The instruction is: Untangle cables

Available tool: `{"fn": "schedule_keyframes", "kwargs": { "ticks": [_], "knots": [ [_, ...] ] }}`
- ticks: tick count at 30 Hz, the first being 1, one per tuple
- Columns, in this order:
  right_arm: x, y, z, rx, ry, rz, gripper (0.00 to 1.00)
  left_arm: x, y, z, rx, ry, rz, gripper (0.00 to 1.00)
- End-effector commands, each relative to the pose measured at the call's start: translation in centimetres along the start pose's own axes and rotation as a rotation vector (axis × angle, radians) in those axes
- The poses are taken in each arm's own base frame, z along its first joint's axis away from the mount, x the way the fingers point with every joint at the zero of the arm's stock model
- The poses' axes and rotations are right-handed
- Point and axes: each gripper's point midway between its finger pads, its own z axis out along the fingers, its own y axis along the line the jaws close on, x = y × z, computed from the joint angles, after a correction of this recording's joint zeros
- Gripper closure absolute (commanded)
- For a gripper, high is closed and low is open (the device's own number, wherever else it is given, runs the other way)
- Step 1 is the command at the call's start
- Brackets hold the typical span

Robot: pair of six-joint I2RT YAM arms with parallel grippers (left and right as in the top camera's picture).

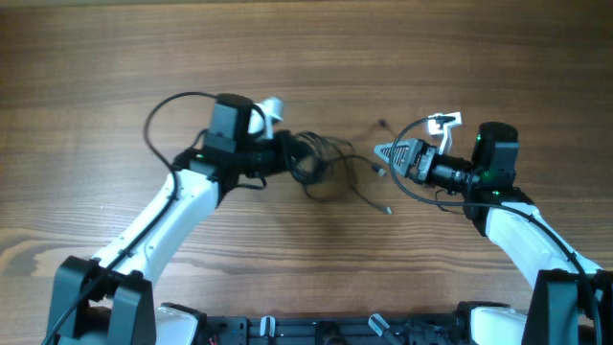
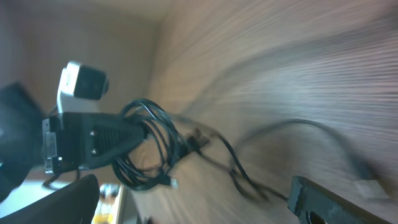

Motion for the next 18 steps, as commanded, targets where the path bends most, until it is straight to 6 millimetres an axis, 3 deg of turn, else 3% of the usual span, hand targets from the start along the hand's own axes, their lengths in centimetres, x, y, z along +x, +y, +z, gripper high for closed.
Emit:
{"fn": "schedule_keyframes", "kwargs": {
  "ticks": [1, 3, 8, 13, 18],
  "knots": [
    [-1.5, 0.3, -0.1, 0.011, -0.058, 0.001, 0.0, -3.2, 2.7, -1.3, -0.093, -0.139, -0.202, 0.96],
    [-2.0, 2.4, -0.2, -0.075, -0.06, -0.097, 0.0, -3.1, 2.2, -1.3, -0.066, -0.125, -0.161, 0.96],
    [-3.5, 7.4, -1.1, -0.245, -0.121, -0.45, 0.0, 0.6, -4.0, -1.3, 0.255, 0.065, 0.243, 0.96],
    [-2.5, 8.7, -1.3, -0.313, -0.085, -0.579, 0.0, 3.7, -7.0, -1.8, 0.434, 0.161, 0.437, 0.96],
    [0.4, 9.8, -1.1, -0.414, 0.028, -0.646, 0.01, 5.2, -8.4, -1.9, 0.501, 0.203, 0.489, 0.96]
  ]
}}
